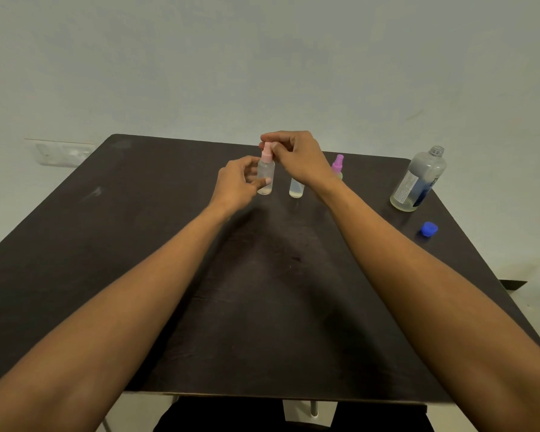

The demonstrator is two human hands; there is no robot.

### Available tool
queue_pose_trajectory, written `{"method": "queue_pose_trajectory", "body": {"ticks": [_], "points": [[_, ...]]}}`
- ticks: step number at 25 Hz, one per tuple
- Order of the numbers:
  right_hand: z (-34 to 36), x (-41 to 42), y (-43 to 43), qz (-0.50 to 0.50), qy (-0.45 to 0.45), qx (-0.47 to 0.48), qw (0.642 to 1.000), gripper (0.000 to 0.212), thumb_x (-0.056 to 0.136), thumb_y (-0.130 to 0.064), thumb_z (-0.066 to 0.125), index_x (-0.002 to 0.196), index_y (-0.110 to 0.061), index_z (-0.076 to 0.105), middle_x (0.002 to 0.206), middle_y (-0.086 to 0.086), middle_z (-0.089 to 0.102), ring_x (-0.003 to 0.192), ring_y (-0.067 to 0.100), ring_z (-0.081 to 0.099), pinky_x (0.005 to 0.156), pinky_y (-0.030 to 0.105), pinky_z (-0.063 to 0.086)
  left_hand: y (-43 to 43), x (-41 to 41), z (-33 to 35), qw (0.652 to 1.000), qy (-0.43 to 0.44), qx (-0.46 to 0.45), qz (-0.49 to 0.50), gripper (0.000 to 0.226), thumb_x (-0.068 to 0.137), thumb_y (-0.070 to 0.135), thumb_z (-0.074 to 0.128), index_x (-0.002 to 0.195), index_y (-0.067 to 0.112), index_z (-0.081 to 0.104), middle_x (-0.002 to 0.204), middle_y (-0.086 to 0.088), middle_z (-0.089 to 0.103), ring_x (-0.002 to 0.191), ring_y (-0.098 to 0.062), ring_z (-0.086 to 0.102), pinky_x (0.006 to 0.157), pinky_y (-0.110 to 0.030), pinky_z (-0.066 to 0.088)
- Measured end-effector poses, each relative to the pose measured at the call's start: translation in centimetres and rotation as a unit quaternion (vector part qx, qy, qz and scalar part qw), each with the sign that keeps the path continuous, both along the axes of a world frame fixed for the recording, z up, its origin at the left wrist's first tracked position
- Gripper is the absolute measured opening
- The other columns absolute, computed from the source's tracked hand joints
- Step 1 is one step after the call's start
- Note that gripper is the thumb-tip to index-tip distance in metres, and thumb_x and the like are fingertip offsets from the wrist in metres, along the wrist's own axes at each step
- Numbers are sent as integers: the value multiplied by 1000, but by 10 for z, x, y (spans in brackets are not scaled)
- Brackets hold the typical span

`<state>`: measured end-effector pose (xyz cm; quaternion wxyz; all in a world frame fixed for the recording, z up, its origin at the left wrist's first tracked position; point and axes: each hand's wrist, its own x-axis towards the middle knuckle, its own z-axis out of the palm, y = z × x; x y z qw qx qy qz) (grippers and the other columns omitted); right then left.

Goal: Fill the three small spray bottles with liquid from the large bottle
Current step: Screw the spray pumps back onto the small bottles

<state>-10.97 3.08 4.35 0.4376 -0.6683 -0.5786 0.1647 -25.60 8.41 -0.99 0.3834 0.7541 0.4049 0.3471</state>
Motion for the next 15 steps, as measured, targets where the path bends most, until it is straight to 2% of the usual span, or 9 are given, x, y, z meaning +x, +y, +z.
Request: {"method": "queue_pose_trajectory", "body": {"ticks": [6,15], "points": [[-9,2,16,5,4,-37,999,42,106,-5,44,142,-11,64,139,4,70,134,16,61,117,36,47,16,10,-7,1000,12,-17,5,48,90,18,80,135,12,64,125,-3,73,112,-16,70,106,-41,55],[-23,3,20,20,34,-52,998,41,106,-5,44,143,-6,62,138,9,69,132,14,62,113,30,49,23,8,-20,999,26,-25,-3,46,90,17,81,133,14,65,121,0,74,107,-13,70,103,-37,56]]}}
